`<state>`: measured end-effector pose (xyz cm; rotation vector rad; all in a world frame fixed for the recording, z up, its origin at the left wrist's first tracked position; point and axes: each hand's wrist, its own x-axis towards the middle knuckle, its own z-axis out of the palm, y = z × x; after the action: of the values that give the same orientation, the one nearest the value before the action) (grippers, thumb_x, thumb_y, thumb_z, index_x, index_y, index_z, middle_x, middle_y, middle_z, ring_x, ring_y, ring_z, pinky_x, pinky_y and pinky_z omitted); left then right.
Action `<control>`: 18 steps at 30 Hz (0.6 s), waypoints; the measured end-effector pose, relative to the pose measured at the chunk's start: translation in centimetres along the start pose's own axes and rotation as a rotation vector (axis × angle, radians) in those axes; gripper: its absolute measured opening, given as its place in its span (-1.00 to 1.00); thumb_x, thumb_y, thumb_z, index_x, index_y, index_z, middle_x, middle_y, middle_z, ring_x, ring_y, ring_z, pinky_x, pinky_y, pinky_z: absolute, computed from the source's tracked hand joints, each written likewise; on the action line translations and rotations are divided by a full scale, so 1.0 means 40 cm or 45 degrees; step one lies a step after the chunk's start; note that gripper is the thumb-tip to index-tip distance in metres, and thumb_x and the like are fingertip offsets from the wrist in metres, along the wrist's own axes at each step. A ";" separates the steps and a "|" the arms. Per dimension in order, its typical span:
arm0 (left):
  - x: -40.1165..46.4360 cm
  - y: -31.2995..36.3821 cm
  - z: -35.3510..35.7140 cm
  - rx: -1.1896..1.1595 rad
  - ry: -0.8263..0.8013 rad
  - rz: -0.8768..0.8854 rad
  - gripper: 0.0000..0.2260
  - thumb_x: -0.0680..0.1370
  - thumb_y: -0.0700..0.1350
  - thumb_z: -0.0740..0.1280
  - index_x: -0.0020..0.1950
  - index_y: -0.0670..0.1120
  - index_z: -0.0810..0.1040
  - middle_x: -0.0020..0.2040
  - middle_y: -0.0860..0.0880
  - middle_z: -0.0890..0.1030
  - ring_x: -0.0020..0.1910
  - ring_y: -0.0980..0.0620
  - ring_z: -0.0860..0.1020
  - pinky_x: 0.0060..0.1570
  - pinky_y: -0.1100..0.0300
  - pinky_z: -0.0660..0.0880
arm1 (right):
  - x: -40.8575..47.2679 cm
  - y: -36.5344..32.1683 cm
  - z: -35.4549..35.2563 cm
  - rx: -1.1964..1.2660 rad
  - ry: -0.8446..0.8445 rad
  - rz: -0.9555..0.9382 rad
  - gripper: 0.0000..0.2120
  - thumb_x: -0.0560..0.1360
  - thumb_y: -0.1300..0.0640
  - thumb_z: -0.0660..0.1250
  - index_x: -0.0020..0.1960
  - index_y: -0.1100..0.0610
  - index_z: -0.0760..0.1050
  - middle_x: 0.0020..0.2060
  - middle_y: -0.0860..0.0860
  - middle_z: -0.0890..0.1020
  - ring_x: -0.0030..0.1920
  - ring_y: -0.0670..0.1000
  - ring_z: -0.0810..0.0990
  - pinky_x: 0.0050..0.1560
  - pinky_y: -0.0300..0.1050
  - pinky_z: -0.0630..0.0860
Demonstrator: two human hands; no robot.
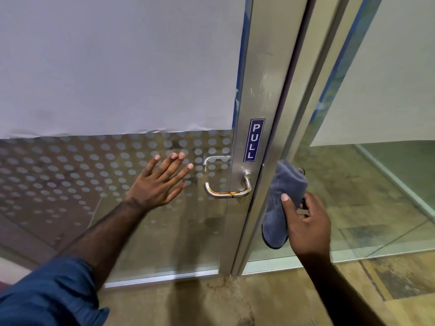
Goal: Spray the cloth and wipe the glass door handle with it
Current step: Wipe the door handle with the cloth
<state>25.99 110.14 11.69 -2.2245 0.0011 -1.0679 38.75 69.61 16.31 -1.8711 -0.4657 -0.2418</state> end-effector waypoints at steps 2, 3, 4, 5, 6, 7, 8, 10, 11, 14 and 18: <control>-0.005 0.000 0.023 0.024 0.058 0.029 -0.34 0.68 0.25 0.31 0.72 0.01 0.32 0.75 -0.16 0.21 0.74 -0.14 0.16 0.71 -0.18 -0.01 | 0.023 -0.002 0.026 -0.036 -0.013 -0.123 -0.88 0.66 -0.05 0.48 0.02 -0.11 0.55 -0.10 -0.12 0.57 -0.10 -0.22 0.57 -0.17 -0.47 0.42; -0.006 0.000 0.033 0.037 0.092 0.042 -0.34 0.67 0.27 0.31 0.71 0.01 0.34 0.75 -0.16 0.22 0.74 -0.14 0.17 0.71 -0.19 0.00 | 0.032 -0.002 0.039 -0.065 -0.020 -0.175 -0.88 0.66 0.02 0.49 0.04 -0.13 0.55 -0.10 -0.14 0.55 -0.09 -0.23 0.57 -0.16 -0.48 0.42; -0.008 0.000 0.042 0.048 0.124 0.053 -0.33 0.66 0.28 0.32 0.70 0.01 0.35 0.74 -0.16 0.23 0.74 -0.15 0.18 0.71 -0.20 0.00 | 0.039 -0.002 0.052 -0.107 -0.032 -0.223 -0.88 0.67 0.06 0.48 0.07 -0.12 0.56 -0.10 -0.15 0.52 -0.07 -0.26 0.56 -0.14 -0.49 0.40; -0.010 0.001 0.051 0.057 0.150 0.061 -0.33 0.65 0.29 0.32 0.70 0.01 0.37 0.74 -0.17 0.25 0.73 -0.15 0.19 0.71 -0.21 0.01 | 0.046 -0.004 0.068 -0.157 -0.047 -0.268 -0.91 0.67 0.08 0.48 0.10 -0.07 0.58 -0.10 -0.14 0.50 -0.05 -0.28 0.54 -0.10 -0.50 0.39; -0.012 0.002 0.058 0.064 0.169 0.068 -0.33 0.65 0.30 0.32 0.69 0.01 0.38 0.73 -0.17 0.26 0.73 -0.15 0.20 0.71 -0.21 0.01 | 0.051 -0.007 0.085 -0.198 -0.067 -0.302 -0.92 0.67 0.08 0.48 0.13 -0.02 0.60 -0.09 -0.14 0.49 -0.03 -0.30 0.52 -0.06 -0.51 0.37; -0.015 0.003 0.064 0.068 0.181 0.071 -0.32 0.64 0.30 0.33 0.69 0.01 0.38 0.73 -0.16 0.27 0.73 -0.15 0.21 0.72 -0.22 0.01 | 0.056 -0.010 0.105 -0.218 -0.097 -0.317 -0.89 0.66 0.08 0.49 0.16 0.02 0.62 -0.08 -0.14 0.49 -0.03 -0.31 0.52 -0.04 -0.50 0.37; -0.017 0.003 0.068 0.071 0.191 0.073 -0.32 0.64 0.31 0.33 0.69 0.01 0.39 0.73 -0.16 0.27 0.72 -0.15 0.22 0.72 -0.22 0.01 | 0.058 -0.015 0.126 -0.209 -0.149 -0.312 -0.84 0.64 0.09 0.51 0.20 0.03 0.63 -0.07 -0.15 0.49 -0.04 -0.30 0.51 -0.04 -0.50 0.37; -0.021 0.004 0.074 0.072 0.207 0.076 -0.31 0.63 0.31 0.33 0.69 0.01 0.39 0.72 -0.16 0.29 0.72 -0.15 0.23 0.72 -0.22 0.00 | 0.050 -0.025 0.166 -0.153 -0.313 -0.283 -0.72 0.60 0.10 0.56 0.30 0.04 0.64 -0.06 -0.17 0.47 -0.12 -0.25 0.53 -0.12 -0.47 0.42; -0.022 0.005 0.077 0.076 0.210 0.078 -0.31 0.63 0.31 0.33 0.69 0.01 0.39 0.72 -0.16 0.29 0.72 -0.15 0.23 0.72 -0.22 0.00 | 0.045 -0.027 0.180 -0.113 -0.406 -0.257 -0.64 0.59 0.12 0.57 0.36 0.06 0.63 -0.02 -0.18 0.47 -0.14 -0.22 0.53 -0.17 -0.46 0.45; -0.025 0.007 0.083 0.088 0.215 0.076 -0.31 0.63 0.31 0.32 0.69 0.02 0.38 0.73 -0.15 0.28 0.72 -0.15 0.23 0.72 -0.23 -0.01 | 0.063 -0.008 0.166 -0.075 -0.620 -0.203 -0.51 0.57 0.24 0.55 0.48 0.10 0.57 0.08 -0.17 0.45 -0.08 -0.24 0.55 -0.10 -0.45 0.52; -0.028 0.008 0.088 0.099 0.218 0.078 -0.31 0.63 0.32 0.31 0.69 0.02 0.38 0.73 -0.15 0.29 0.72 -0.15 0.23 0.72 -0.24 -0.02 | 0.114 0.043 0.110 -0.384 -0.720 -0.788 -0.43 0.53 0.31 0.48 0.52 0.29 0.52 0.28 0.19 0.55 0.25 0.10 0.57 0.40 -0.18 0.47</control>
<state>27.80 112.16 9.15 -2.0456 0.0993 -1.2012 43.33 74.16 15.09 -2.0322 -1.4694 -0.1923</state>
